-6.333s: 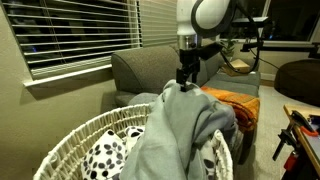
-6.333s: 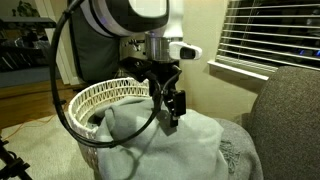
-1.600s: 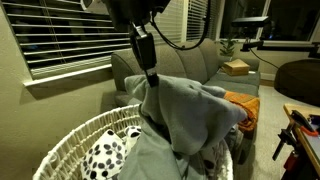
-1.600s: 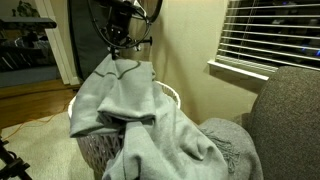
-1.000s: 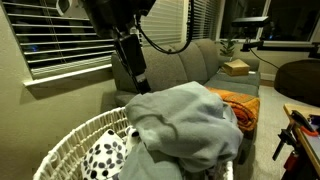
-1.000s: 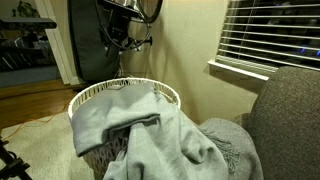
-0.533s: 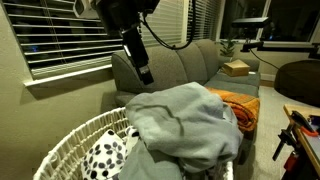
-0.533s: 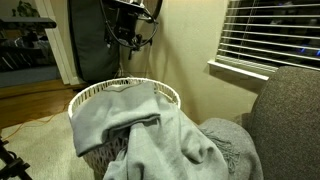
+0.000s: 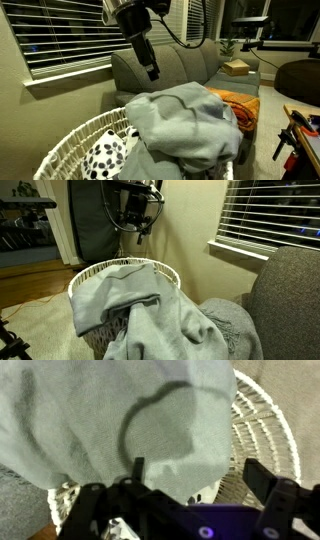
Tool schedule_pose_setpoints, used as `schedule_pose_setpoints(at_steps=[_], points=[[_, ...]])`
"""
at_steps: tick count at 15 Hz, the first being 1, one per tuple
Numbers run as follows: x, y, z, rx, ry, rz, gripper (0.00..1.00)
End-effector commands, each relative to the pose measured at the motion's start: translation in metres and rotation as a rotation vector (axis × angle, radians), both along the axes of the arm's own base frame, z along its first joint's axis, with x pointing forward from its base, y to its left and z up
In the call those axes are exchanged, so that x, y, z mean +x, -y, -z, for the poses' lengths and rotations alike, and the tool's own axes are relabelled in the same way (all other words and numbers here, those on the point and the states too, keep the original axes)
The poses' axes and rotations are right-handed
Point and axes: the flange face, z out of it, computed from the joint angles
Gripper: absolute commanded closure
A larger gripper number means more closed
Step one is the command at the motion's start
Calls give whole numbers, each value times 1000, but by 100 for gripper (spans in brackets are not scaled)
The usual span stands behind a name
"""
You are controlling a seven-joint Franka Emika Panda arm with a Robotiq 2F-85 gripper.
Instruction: Put the fleece inside the basket
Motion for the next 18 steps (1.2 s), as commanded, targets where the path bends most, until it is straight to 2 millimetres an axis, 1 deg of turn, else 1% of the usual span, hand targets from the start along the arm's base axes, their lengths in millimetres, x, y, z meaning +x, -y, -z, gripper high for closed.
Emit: schedule_pose_setpoints(at_steps=[1,5,9,15,18], points=[[-24,14,-5,-22,23,163,0],[-42,22,1,-33,54,310,0],[-68,33,13,-64,135,434,0],[-120,61,39,-143,180,603,0],[-145,76,47,-174,186,669,0]])
